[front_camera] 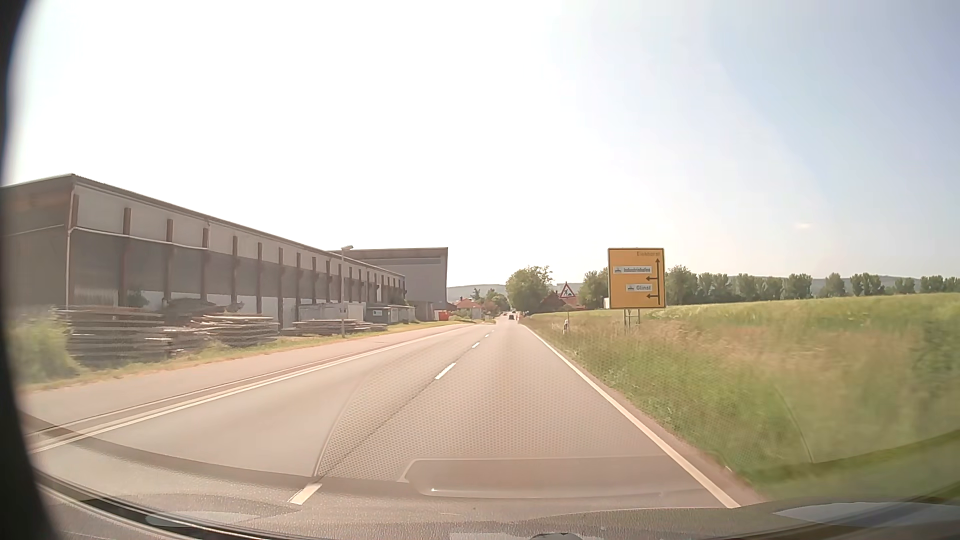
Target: Follow the waypoints while adhering to traffic rules and regulations
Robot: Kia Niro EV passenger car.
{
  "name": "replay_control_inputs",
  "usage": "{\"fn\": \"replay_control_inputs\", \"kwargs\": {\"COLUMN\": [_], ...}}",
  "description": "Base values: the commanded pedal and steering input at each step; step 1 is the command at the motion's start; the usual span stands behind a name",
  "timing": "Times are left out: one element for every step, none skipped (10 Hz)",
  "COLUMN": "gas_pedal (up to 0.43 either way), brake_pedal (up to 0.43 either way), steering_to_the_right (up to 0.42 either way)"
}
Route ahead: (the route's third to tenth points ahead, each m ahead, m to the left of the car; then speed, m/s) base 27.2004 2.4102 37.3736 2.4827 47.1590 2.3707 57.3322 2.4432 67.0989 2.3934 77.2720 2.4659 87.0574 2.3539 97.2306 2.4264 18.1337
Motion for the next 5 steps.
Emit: {"fn": "replay_control_inputs", "kwargs": {"gas_pedal": [0.209, 0.209, 0.209, 0.197, 0.197], "brake_pedal": [0.0, 0.0, 0.0, 0.0, 0.0], "steering_to_the_right": [0.002, 0.0, -0.002, -0.004, -0.004]}}
